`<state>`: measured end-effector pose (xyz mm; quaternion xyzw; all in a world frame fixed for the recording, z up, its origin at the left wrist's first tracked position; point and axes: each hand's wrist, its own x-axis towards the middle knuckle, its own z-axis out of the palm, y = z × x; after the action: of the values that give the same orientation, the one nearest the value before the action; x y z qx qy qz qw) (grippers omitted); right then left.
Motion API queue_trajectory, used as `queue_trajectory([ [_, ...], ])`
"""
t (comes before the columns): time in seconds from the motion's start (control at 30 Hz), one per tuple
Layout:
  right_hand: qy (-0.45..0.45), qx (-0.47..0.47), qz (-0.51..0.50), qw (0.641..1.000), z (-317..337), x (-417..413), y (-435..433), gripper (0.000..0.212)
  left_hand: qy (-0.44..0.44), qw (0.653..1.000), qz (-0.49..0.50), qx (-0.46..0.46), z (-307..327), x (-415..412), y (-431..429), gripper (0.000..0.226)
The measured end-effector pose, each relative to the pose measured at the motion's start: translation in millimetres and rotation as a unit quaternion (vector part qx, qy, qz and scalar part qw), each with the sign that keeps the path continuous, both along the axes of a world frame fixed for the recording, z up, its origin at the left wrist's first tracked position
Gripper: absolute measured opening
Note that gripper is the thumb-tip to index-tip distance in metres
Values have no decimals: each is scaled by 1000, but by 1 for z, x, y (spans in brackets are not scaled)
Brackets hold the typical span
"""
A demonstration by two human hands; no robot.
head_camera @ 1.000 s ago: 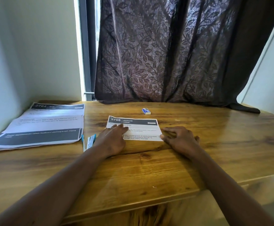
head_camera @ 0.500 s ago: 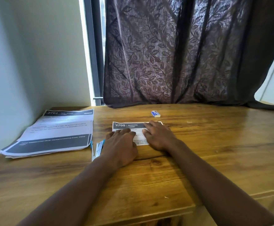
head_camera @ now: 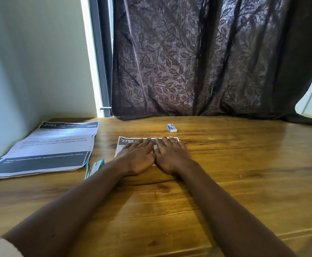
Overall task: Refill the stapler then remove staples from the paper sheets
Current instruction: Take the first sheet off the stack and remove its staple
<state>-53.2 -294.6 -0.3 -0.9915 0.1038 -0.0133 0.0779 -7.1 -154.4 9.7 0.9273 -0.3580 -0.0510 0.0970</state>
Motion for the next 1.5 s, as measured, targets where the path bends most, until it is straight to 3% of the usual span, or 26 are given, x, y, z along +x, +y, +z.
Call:
queue_trajectory([
  [0.17, 7, -6, -6, 1000, 1, -2, -2, 60, -3, 1000, 11, -3, -1, 4, -2, 61],
  [0.33, 8, -4, -24, 1000, 2, -1, 0, 63, -43, 994, 93, 22, -4, 16, 12, 88],
  [0.53, 19, -8, -89, 996, 6, -8, -12, 96, -47, 995, 87, 30, -6, 18, 14, 94],
  [0.63, 26, -12, -101, 995, 6, -13, -15, 100, -48, 995, 88, 27, -7, 20, 15, 92],
  [0.97, 34, 3, -97, 995, 4, -61, -9, 82, -38, 996, 81, 19, -8, 18, 14, 93],
  [1.13, -116, 53, -38, 991, 22, -16, 6, 61, -43, 996, 76, 3, -7, 16, 14, 88],
  [1.27, -149, 91, 12, 985, 27, 36, 16, 44, -40, 996, 65, -35, -7, 15, 16, 74],
  [1.5, -135, -5, 24, 991, 7, 59, 15, 37, -20, 980, 80, -181, 4, 3, 22, 33],
])
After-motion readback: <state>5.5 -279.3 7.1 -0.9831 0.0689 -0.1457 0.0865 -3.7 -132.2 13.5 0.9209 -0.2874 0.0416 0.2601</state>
